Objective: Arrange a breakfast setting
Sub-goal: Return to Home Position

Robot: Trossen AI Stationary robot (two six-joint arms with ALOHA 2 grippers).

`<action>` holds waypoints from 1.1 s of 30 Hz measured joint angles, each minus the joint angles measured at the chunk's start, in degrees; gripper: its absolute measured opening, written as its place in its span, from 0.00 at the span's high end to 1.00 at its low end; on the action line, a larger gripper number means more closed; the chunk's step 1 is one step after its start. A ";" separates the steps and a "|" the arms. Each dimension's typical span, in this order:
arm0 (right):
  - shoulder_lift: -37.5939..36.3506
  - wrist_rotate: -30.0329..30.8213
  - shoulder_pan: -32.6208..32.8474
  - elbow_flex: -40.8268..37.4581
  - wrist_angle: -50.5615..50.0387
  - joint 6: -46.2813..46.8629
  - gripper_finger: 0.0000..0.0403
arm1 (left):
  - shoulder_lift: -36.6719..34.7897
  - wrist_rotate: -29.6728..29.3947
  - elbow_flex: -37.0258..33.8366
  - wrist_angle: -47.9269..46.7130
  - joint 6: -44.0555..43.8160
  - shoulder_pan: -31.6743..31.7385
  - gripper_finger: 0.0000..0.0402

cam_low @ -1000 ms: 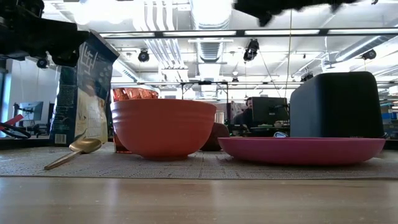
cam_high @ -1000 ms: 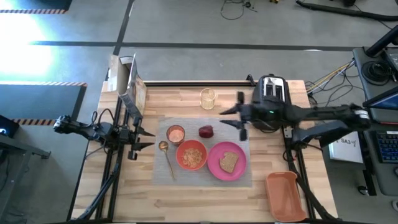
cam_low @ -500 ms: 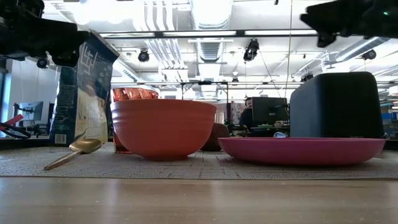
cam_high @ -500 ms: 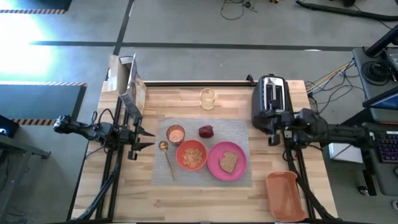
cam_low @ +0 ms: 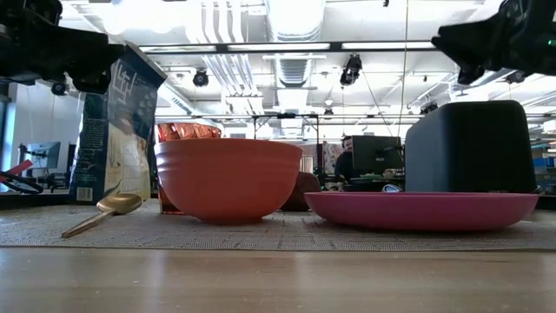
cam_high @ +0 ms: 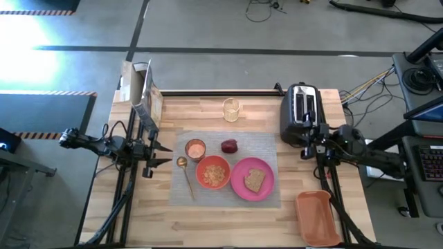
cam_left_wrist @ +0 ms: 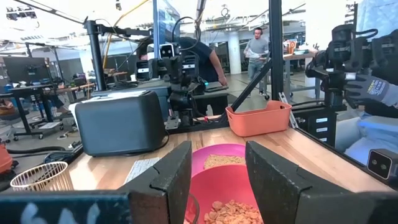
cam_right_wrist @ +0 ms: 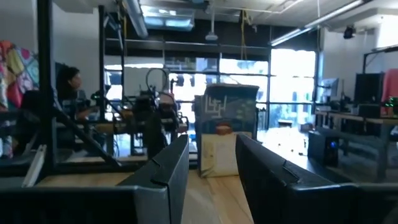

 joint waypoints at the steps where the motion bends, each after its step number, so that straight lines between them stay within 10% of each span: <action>1: -0.34 0.00 -0.40 -0.46 -0.24 -0.04 0.69 | 0.08 0.00 0.00 0.00 0.01 0.00 0.66; 33: -0.70 0.24 -5.49 -2.82 -1.84 -5.17 0.69 | 0.24 -0.02 0.00 0.00 0.01 0.02 0.66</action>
